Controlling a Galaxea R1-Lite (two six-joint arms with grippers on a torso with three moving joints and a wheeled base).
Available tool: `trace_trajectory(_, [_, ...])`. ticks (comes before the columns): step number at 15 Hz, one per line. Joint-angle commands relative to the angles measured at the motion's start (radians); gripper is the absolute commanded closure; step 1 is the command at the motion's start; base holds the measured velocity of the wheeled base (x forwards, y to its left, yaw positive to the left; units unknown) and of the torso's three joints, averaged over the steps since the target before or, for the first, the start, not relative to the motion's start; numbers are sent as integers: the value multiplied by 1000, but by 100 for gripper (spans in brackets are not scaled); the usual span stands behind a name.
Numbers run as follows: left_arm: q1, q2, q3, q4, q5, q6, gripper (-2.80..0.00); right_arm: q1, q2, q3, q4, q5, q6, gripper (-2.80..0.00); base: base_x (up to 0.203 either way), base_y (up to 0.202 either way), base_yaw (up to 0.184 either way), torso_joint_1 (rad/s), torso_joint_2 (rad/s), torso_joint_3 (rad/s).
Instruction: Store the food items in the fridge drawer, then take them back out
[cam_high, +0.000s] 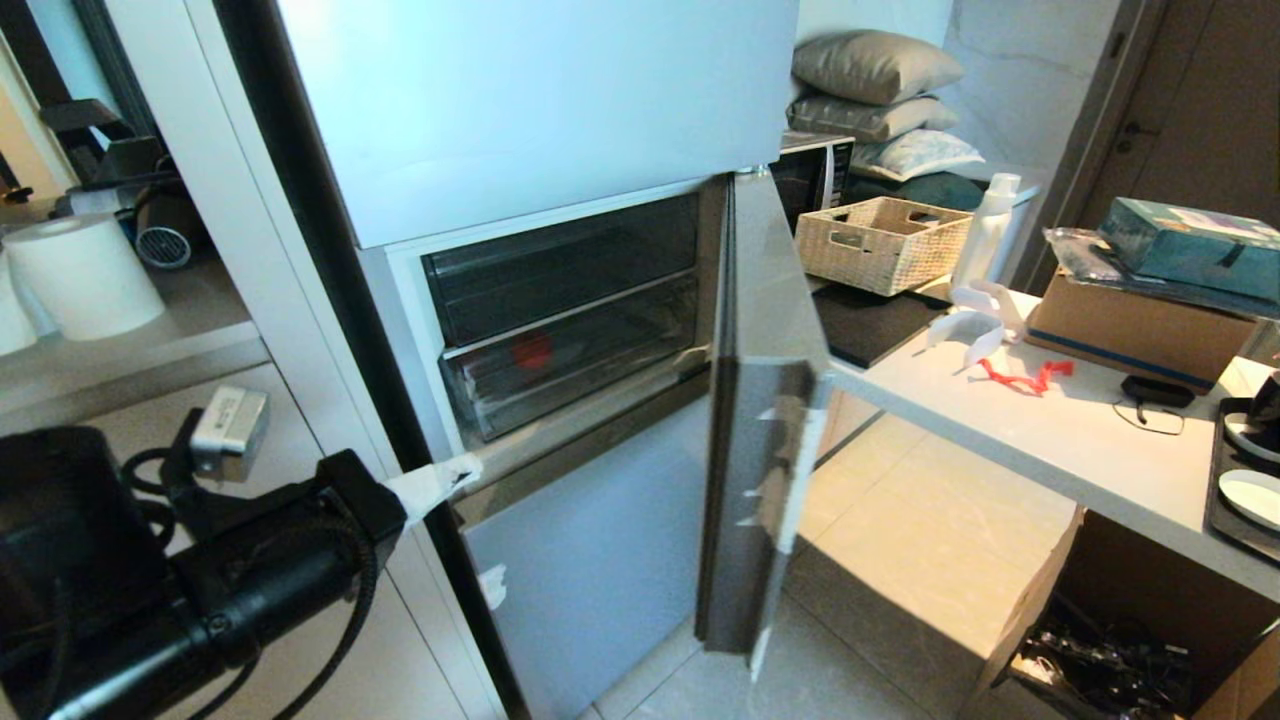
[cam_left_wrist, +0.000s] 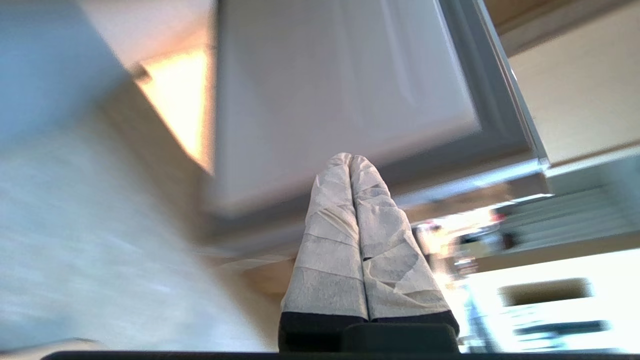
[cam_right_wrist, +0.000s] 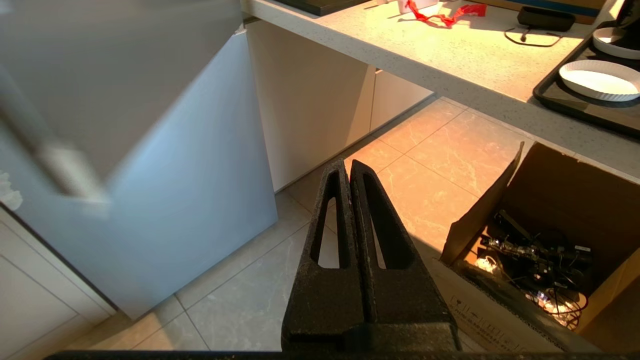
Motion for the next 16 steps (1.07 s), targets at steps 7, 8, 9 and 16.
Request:
trace_trajectory(7, [202, -758, -126, 604, 229, 676, 0, 0, 1, 0, 0, 0, 0, 0, 0, 0, 0, 0, 0, 0])
trace_trajectory(8, [323, -838, -109, 652, 234, 700, 0, 0, 1, 0, 0, 0, 0, 0, 0, 0, 0, 0, 0, 0])
trace_trajectory(9, [408, -925, -70, 695, 230, 727, 0, 0, 1, 0, 0, 0, 0, 0, 0, 0, 0, 0, 0, 0])
trace_trajectory(16, [456, -1320, 288, 1031, 69, 984, 0, 0, 1, 0, 0, 0, 0, 0, 0, 0, 0, 0, 0, 0])
